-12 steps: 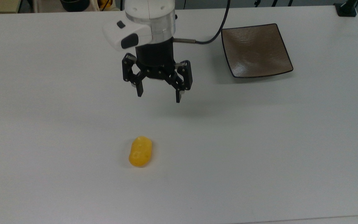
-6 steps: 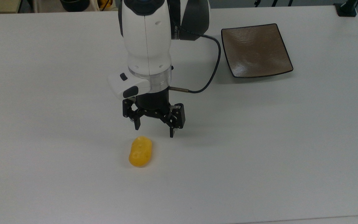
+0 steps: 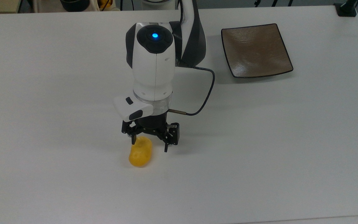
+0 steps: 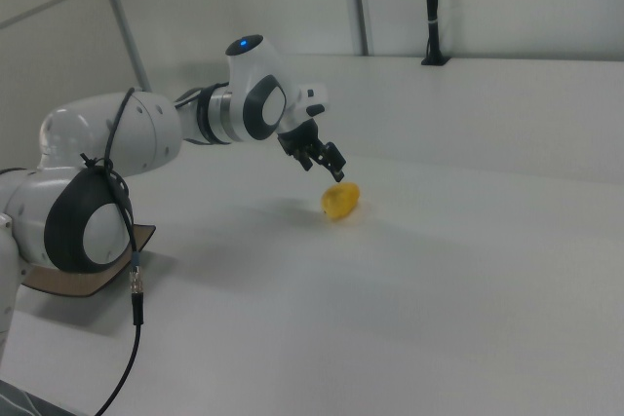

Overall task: Put potatoes on a ceramic plate
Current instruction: 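Close the gripper around the yellow potato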

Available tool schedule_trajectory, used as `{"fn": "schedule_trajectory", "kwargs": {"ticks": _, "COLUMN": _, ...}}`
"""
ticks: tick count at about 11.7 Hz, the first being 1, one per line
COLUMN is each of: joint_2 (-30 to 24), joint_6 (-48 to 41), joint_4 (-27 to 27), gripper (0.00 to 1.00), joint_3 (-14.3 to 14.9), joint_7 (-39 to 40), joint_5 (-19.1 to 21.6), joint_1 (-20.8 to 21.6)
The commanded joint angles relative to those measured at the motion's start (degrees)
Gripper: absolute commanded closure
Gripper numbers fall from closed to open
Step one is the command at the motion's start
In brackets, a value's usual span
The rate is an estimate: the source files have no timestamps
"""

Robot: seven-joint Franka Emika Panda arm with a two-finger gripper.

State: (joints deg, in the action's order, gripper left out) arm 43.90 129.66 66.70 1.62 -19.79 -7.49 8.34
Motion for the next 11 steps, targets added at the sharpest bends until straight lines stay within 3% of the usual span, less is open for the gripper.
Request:
{"fn": "schedule_trajectory", "kwargs": {"ticks": 1, "joint_2": 2.50, "joint_6": 3.05, "joint_4": -0.61, "gripper": 0.00, "joint_3": 1.45, "joint_7": -1.48, "joint_5": -2.88, "joint_1": 0.10}}
{"fn": "schedule_trajectory", "kwargs": {"ticks": 8, "joint_2": 5.05, "joint_6": 7.19, "joint_4": 1.06, "gripper": 0.00, "joint_3": 1.63, "joint_7": -2.53, "joint_5": -5.16, "joint_1": 0.01}}
{"fn": "schedule_trajectory", "kwargs": {"ticks": 9, "joint_2": 5.05, "joint_6": 7.19, "joint_4": 1.15, "gripper": 0.05, "joint_3": 1.63, "joint_7": -2.53, "joint_5": -5.25, "joint_1": 0.01}}
{"fn": "schedule_trajectory", "kwargs": {"ticks": 11, "joint_2": 4.96, "joint_6": 7.19, "joint_4": 1.94, "gripper": 0.38, "joint_3": 1.54, "joint_7": -2.44, "joint_5": -5.69, "joint_1": 0.01}}
